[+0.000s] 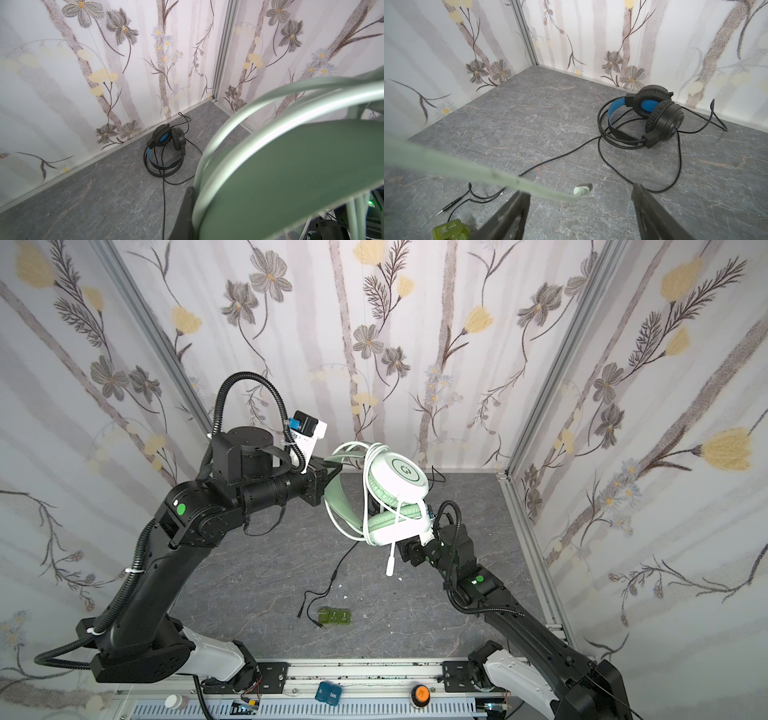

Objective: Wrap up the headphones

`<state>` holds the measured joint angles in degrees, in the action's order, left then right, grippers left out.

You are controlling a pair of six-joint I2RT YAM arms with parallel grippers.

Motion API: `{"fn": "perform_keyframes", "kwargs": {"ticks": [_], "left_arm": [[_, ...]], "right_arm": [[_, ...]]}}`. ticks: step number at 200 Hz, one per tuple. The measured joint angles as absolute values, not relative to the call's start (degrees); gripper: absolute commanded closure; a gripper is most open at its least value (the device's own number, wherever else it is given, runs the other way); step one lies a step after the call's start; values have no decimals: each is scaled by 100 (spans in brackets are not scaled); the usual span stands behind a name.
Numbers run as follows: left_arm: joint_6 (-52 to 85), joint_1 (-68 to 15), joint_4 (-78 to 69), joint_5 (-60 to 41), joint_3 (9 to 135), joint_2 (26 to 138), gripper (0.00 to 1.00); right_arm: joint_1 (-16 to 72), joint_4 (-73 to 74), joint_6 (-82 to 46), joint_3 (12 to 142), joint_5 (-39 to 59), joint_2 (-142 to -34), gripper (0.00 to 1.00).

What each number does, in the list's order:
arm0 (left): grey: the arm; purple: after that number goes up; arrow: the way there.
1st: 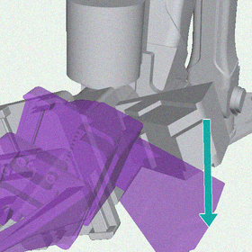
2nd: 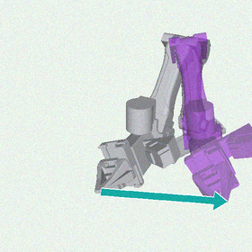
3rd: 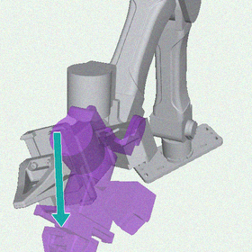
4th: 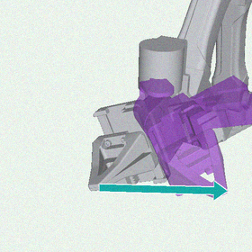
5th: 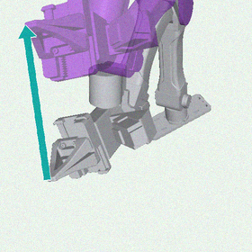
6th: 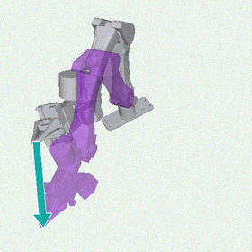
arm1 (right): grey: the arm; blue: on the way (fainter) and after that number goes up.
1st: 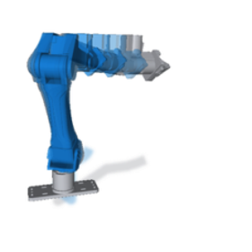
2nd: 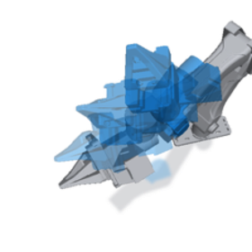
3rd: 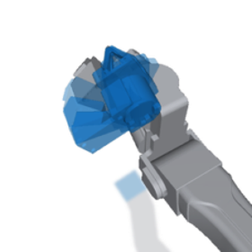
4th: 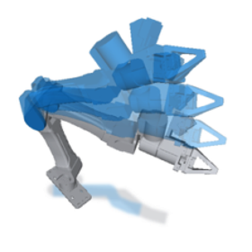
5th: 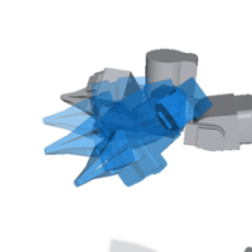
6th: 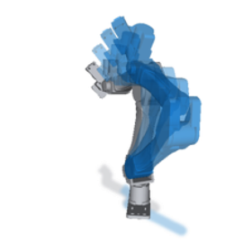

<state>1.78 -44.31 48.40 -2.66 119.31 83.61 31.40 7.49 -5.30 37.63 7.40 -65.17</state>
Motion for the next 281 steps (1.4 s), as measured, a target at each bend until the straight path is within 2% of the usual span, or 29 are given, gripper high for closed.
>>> {"fn": "perform_keyframes", "kwargs": {"ticks": [68,109,134,177,222,255,281], "left_arm": [[362,-4407,4840,-263,12130,8527,100],[410,-4405,4840,-279,12138,8527,100],[469,-4403,4840,-290,12138,8525,100],[532,-4394,4838,-322,12138,8501,100],[615,-4392,4814,-327,12138,8458,100],[624,-4392,4814,-327,12136,8453,100],[626,-4392,4812,-327,12125,8447,100]], "right_arm": [[3118,1315,-875,3533,1352,-6860,17],[3122,1487,-958,3406,1662,-6923,18],[3122,1584,-1004,3336,1780,-7035,25],[3122,1647,-1041,3323,1833,-7203,43],[3122,1778,-1041,3387,2029,-7474,36],[3122,1824,-1041,3382,2060,-7520,41],[3122,1861,-1044,3378,2062,-7570,39]]}}
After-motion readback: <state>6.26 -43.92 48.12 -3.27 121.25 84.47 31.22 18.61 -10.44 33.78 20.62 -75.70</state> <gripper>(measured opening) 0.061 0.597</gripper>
